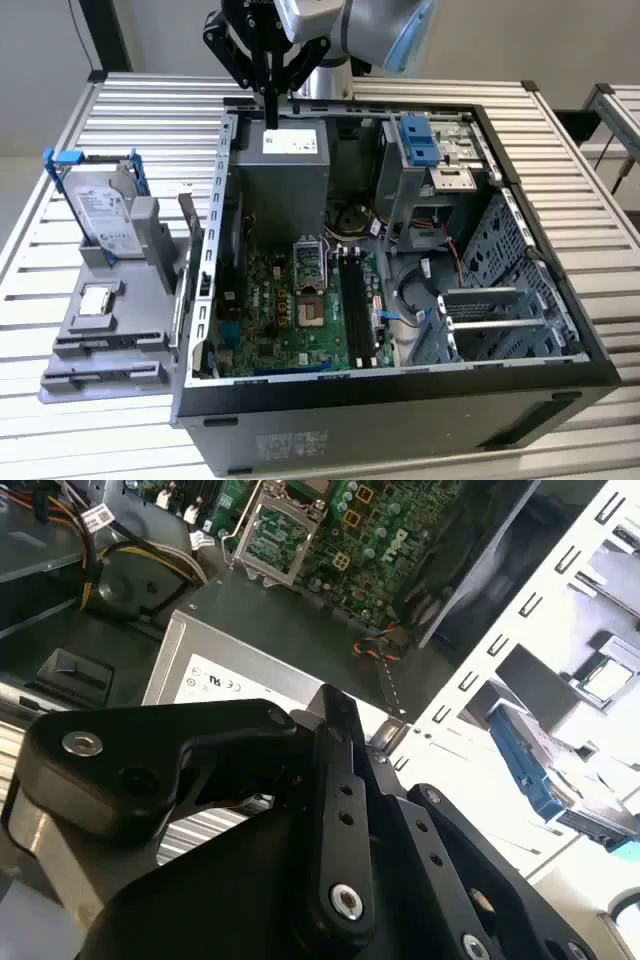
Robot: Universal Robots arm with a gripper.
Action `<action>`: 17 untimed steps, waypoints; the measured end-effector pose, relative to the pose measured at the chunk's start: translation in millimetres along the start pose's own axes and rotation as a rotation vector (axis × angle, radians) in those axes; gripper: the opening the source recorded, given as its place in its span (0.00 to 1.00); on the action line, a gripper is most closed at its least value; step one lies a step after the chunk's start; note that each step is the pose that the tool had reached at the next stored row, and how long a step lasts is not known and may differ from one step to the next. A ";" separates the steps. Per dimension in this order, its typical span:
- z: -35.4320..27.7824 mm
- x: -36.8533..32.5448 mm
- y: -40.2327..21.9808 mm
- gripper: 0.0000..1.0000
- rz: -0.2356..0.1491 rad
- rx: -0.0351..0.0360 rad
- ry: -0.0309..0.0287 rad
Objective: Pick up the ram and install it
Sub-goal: 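Reach for the ram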
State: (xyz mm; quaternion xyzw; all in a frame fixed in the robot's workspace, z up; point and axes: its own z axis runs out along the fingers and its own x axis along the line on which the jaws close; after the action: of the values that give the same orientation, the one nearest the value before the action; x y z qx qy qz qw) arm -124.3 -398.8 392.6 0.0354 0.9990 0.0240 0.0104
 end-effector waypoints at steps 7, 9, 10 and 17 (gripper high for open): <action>0.0 0.2 0.0 0.00 0.000 0.0000 0.0000; 0.0 0.2 0.0 0.00 0.000 0.0000 0.0000; 0.0 0.2 0.0 0.00 0.000 0.0000 0.0000; -0.1 5.6 -0.4 0.00 0.000 0.0000 0.0000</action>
State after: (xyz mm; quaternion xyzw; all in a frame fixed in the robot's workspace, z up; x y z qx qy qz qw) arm -129.9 -398.8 392.6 0.0354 0.9990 0.0240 0.0104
